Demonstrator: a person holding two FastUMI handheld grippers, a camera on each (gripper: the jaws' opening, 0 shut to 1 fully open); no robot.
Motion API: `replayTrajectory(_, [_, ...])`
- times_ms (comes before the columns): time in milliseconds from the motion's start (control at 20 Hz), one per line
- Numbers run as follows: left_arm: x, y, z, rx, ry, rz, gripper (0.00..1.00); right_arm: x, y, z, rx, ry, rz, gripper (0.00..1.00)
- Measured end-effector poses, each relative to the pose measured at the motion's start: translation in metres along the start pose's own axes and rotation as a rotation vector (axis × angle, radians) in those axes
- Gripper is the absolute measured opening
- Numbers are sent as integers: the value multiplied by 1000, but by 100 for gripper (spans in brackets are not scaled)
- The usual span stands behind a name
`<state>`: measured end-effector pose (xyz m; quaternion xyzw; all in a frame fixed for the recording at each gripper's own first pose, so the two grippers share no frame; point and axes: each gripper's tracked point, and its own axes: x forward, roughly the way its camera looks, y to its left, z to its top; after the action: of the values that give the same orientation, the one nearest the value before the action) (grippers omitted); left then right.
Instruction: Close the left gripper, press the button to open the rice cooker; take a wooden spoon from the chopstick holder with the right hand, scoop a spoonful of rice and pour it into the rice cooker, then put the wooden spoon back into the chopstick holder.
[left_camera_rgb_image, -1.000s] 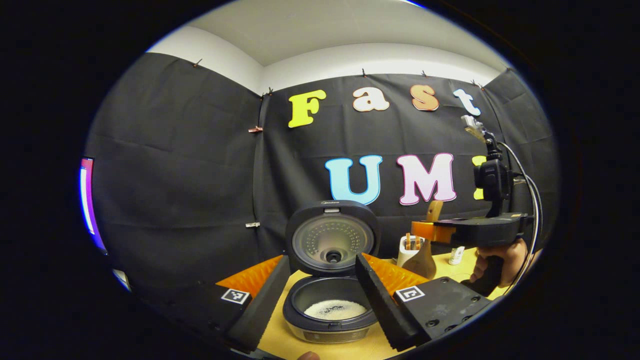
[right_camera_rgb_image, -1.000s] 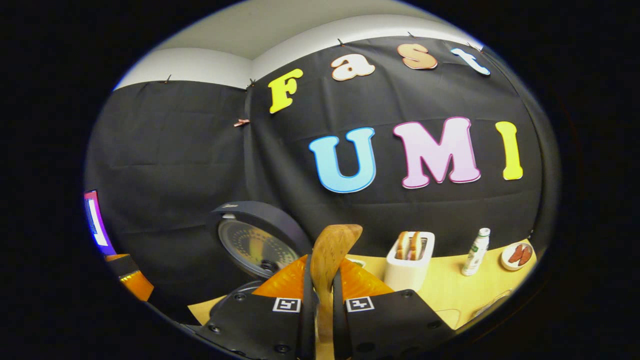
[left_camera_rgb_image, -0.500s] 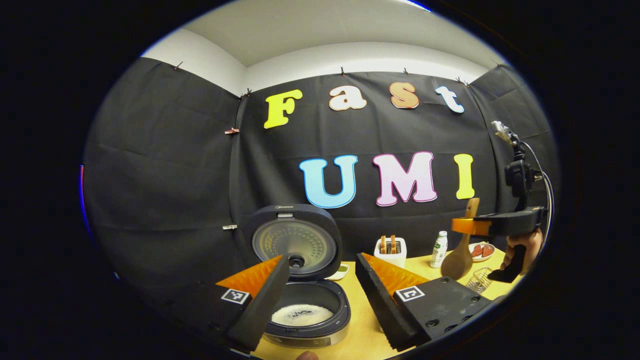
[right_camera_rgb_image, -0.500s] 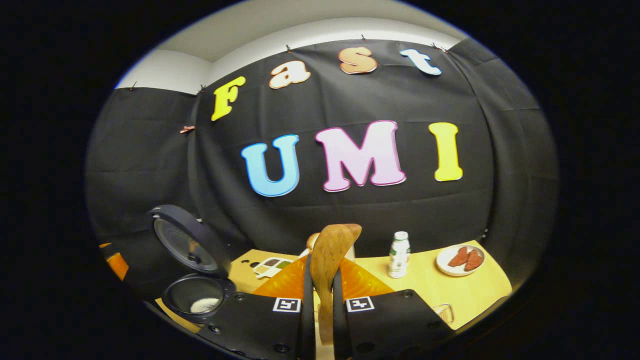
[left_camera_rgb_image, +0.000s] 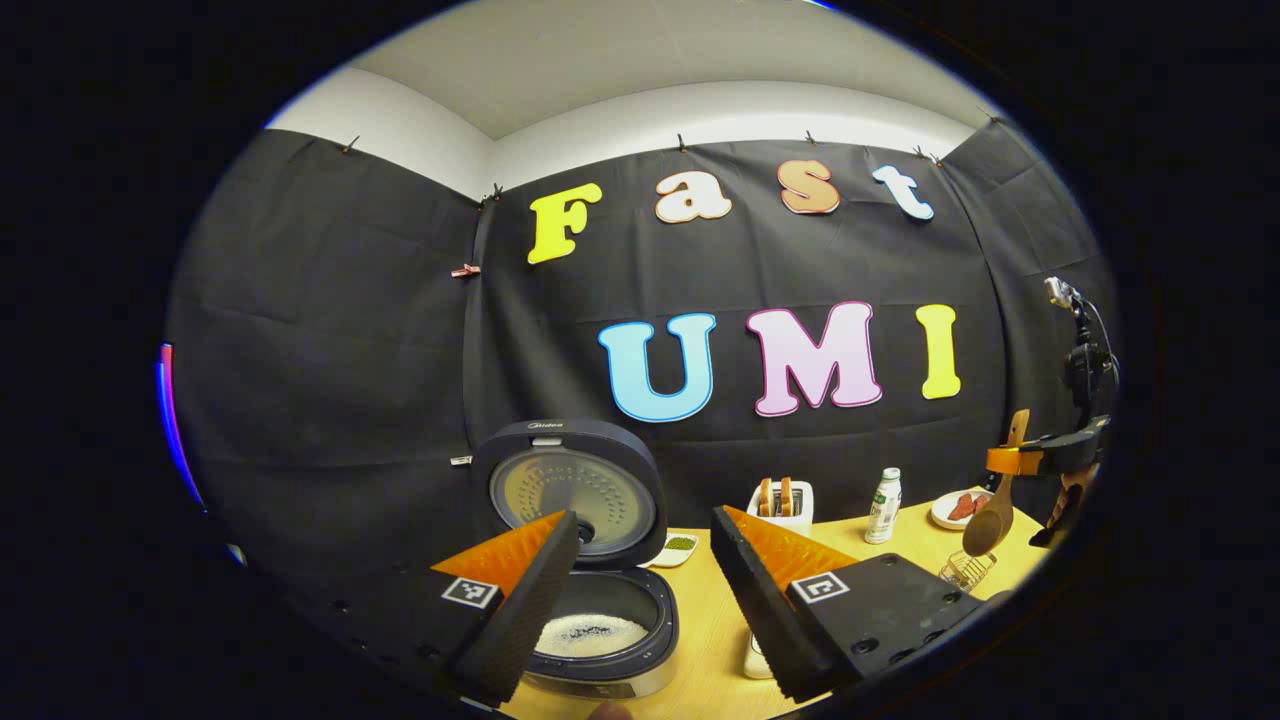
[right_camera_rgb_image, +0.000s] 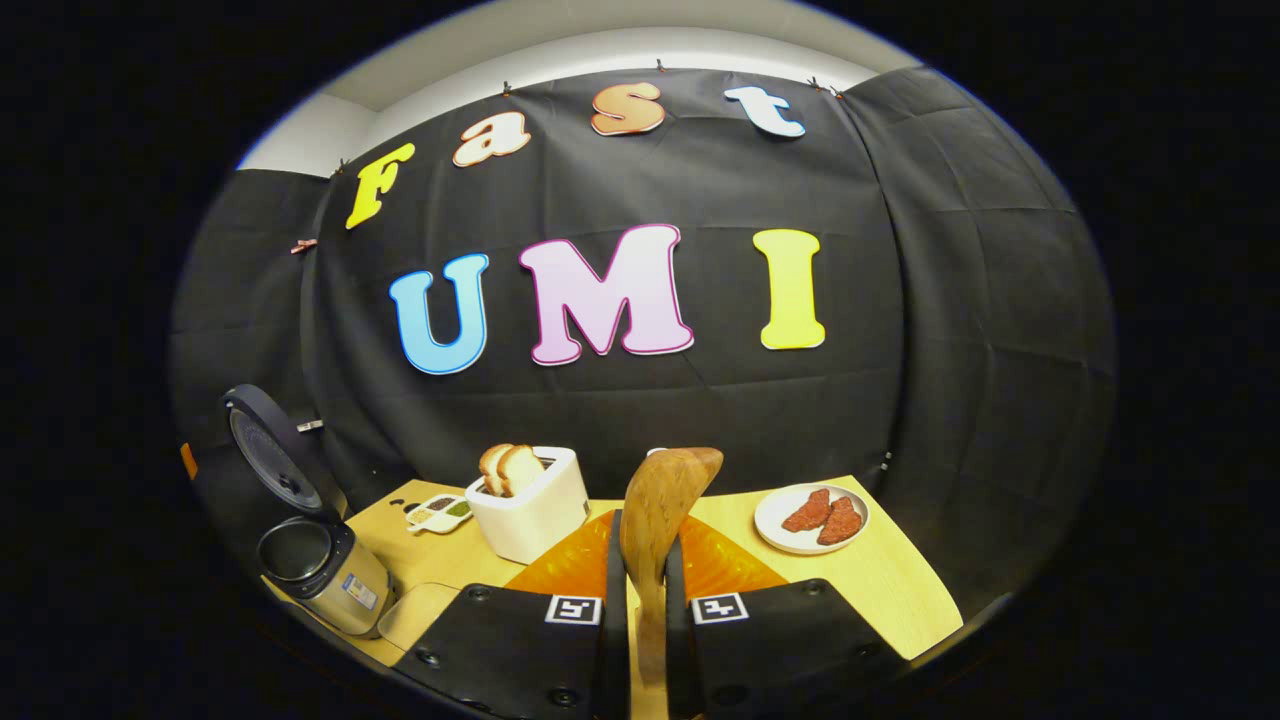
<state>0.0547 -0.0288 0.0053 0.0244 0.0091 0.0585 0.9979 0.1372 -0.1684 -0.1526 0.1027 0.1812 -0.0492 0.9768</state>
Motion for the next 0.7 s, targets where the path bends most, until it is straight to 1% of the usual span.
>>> replayTrajectory(250, [-12,-15,5,14,-2,8,90,12,-25,-32,-21,58,-29,18])
replayTrajectory(500, [-24,-16,2,29,6,25,90,14,-29,-59,-48,114,-29,18])
replayTrajectory(600, [-27,-13,5,28,2,33,90,10,-34,-67,-75,132,-49,18])
replayTrajectory(700, [-28,-9,5,31,-2,41,90,4,-34,-71,-78,144,-49,21])
